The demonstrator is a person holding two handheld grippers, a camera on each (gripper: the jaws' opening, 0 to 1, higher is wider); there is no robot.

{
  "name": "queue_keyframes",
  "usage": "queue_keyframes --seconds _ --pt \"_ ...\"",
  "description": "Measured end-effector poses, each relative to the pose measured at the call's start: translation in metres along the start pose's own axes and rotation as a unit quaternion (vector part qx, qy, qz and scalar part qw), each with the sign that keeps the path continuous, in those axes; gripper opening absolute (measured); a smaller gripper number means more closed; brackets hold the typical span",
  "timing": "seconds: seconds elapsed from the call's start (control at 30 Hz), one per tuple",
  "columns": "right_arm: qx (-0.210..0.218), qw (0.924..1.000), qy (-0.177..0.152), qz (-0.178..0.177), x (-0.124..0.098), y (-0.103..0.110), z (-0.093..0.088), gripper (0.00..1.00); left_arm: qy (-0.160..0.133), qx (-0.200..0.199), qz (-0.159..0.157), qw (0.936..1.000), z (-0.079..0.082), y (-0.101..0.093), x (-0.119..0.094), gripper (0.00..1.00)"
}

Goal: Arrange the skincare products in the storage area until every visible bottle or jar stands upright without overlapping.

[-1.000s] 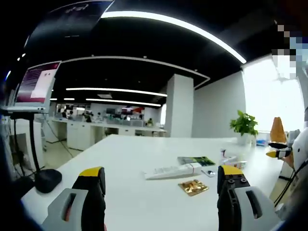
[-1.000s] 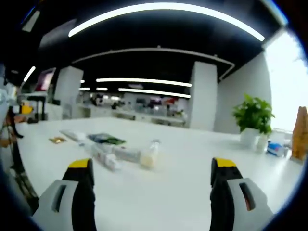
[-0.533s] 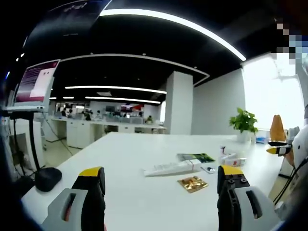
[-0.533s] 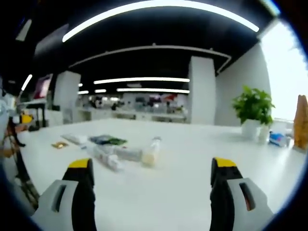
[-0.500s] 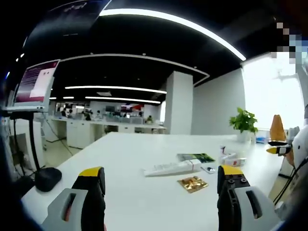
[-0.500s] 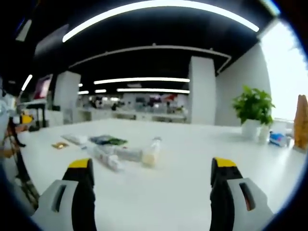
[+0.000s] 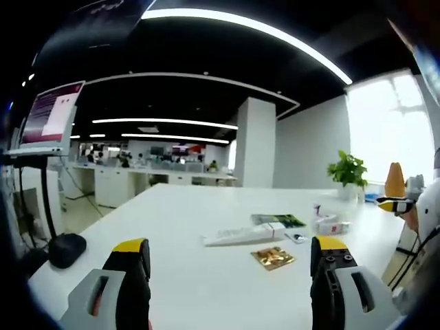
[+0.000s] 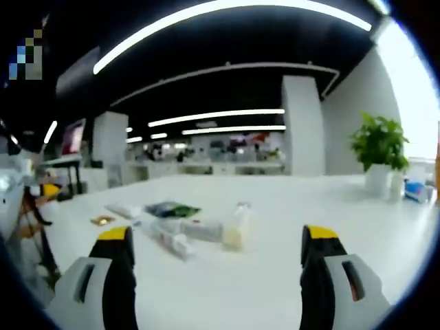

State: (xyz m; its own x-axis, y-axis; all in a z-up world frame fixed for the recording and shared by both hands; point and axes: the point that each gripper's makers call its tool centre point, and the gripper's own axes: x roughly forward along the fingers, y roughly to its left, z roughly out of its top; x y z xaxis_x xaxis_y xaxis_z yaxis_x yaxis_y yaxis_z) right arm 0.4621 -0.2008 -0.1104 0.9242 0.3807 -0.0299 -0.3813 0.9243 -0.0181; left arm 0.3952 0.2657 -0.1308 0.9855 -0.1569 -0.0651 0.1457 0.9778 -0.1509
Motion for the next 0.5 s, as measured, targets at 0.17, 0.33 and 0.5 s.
queue_keyframes --seconds 0.17,0.33,0.5 --pt "0.000 0.9999 -0.015 0.003 0.010 -0.003 0.021 1.00 -0.006 -0.005 0.001 1.0000 0.005 -0.004 0.003 0.99" --pt "-0.001 0.9998 -0.021 0.006 0.023 -0.008 0.031 0.99 0.003 -0.005 -0.008 1.0000 0.001 -0.010 0.006 0.99" --pt "-0.001 0.9996 0.005 0.027 0.040 -0.008 0.023 0.98 0.007 -0.001 -0.009 0.9999 0.001 -0.011 0.008 0.99"
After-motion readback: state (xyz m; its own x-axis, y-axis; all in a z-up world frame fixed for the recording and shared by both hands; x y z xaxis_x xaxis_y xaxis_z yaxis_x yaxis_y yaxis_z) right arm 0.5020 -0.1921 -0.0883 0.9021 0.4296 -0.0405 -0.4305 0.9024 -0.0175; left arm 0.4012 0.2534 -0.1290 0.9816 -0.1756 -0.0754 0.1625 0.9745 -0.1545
